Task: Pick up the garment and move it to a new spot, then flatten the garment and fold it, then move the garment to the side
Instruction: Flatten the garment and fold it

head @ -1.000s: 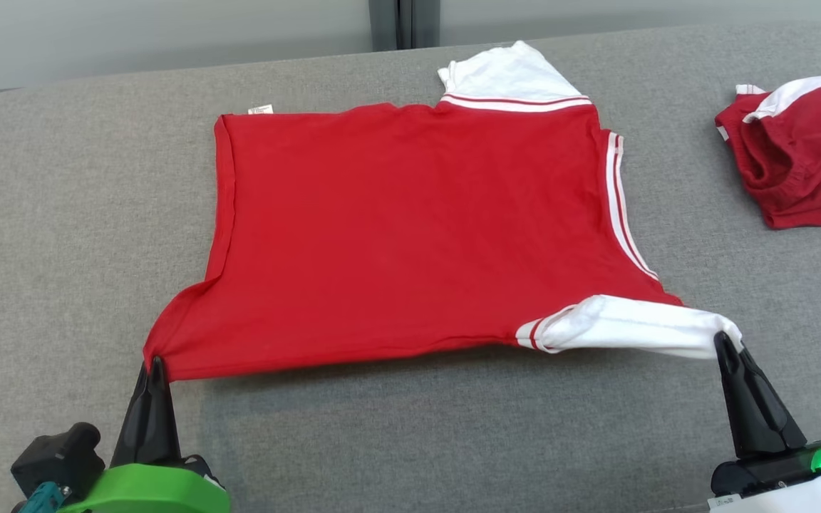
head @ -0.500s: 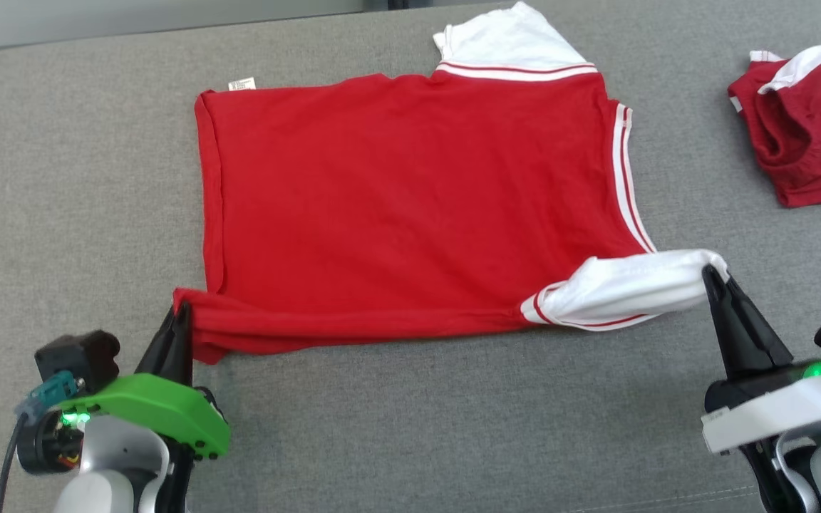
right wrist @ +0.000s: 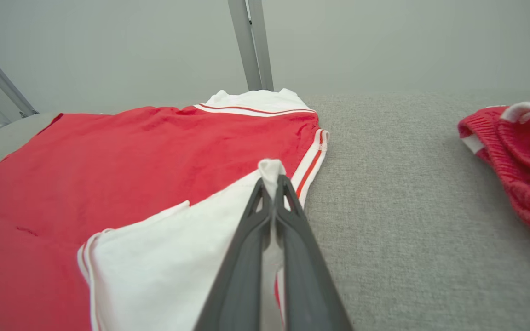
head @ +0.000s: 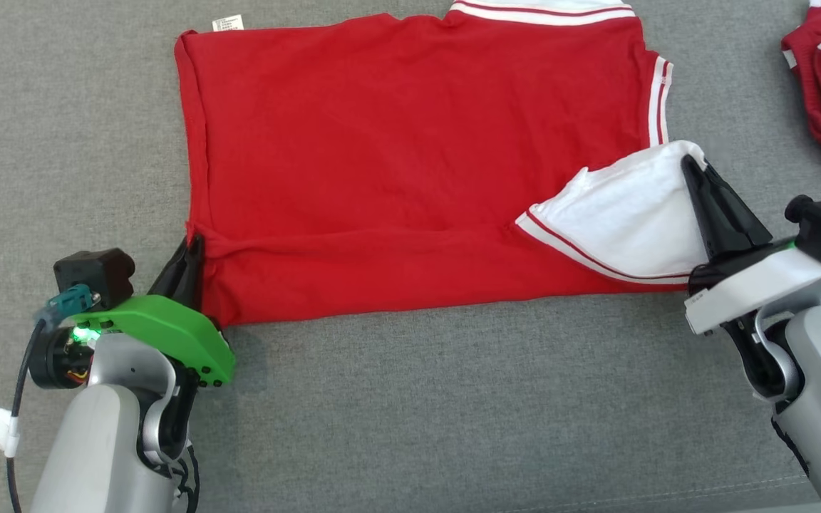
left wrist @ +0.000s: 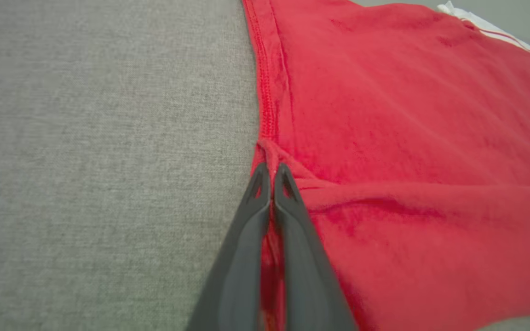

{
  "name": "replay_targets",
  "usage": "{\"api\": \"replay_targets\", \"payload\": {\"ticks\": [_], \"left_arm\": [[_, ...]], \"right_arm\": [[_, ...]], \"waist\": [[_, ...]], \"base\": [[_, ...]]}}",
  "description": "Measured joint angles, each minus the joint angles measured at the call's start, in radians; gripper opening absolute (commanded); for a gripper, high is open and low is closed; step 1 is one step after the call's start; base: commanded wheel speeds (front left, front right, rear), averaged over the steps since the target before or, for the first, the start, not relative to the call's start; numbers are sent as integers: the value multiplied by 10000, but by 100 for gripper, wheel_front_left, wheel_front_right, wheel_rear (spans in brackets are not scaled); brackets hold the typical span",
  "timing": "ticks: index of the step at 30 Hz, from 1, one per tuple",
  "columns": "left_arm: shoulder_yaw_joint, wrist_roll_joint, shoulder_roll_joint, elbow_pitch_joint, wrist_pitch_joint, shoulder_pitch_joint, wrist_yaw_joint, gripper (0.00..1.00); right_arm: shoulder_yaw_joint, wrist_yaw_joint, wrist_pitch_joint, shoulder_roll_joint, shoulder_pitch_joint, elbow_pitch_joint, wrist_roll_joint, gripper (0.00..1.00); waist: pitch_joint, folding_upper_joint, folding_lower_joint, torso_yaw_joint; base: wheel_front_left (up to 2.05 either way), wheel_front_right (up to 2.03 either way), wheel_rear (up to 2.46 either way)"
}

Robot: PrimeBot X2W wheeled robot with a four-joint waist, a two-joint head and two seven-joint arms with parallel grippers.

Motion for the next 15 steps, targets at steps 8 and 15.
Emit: {"api": "replay_targets", "payload": {"ticks": [8, 15], "left_arm": [[-15, 449, -336, -40, -2148, -94, 184, 100], [-25, 1095, -368, -928, -3758, 20, 550, 100]], "right_arm": [[-876, 0, -130, 360, -264, -376, -738, 100], [-2336, -2, -130, 1214, 1186, -2034, -1956, 100]], "waist": [[-10, 0, 0, 66], [-375, 0, 0, 91]], "base": [[0, 0, 0], [0, 0, 0]]}}
